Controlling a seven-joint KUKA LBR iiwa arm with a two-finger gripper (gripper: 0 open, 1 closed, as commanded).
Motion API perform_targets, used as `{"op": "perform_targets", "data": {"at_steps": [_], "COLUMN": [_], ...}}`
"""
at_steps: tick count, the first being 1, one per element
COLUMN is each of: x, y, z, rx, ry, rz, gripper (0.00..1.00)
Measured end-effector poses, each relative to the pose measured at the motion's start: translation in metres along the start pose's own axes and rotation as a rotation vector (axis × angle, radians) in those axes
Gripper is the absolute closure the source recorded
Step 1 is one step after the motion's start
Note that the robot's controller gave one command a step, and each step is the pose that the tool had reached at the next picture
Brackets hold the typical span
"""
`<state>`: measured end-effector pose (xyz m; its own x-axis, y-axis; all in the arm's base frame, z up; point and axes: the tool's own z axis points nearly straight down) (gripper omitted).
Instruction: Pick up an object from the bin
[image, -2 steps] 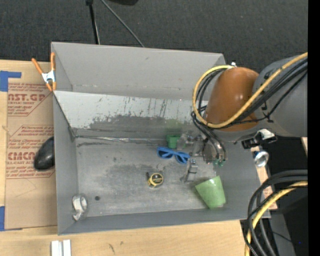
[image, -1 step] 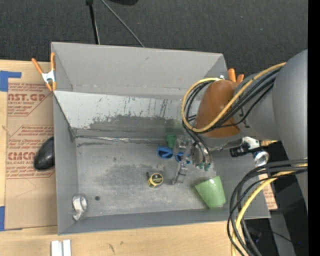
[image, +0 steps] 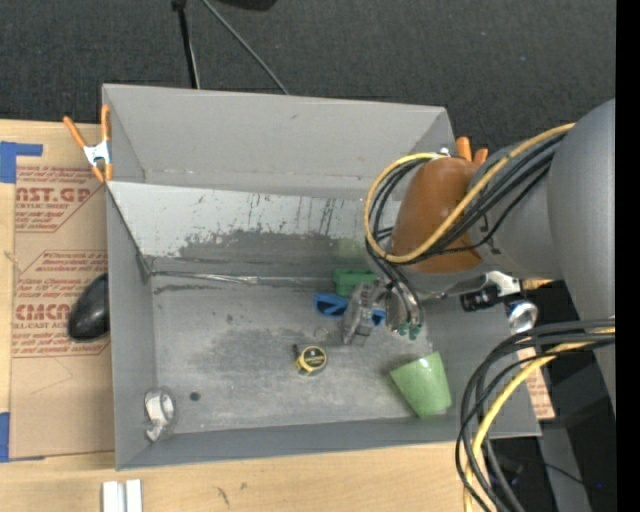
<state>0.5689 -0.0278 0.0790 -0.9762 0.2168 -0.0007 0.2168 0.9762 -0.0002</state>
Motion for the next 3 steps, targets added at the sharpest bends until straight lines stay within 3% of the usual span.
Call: {"op": "perform_targets", "data": {"at_steps": [1,2,3], "x": [0.0,-0.001,-0.03], "y": [0.0,-0.013,-0.076], "z": [0.0,-0.001,0.01], "rx": [0.0,0.0,-0.001], "ry": [0.0,0.0,0.018], "rz": [0.0,-0.203,-0.289], "gripper": [0.0,0.0,0.0]}}
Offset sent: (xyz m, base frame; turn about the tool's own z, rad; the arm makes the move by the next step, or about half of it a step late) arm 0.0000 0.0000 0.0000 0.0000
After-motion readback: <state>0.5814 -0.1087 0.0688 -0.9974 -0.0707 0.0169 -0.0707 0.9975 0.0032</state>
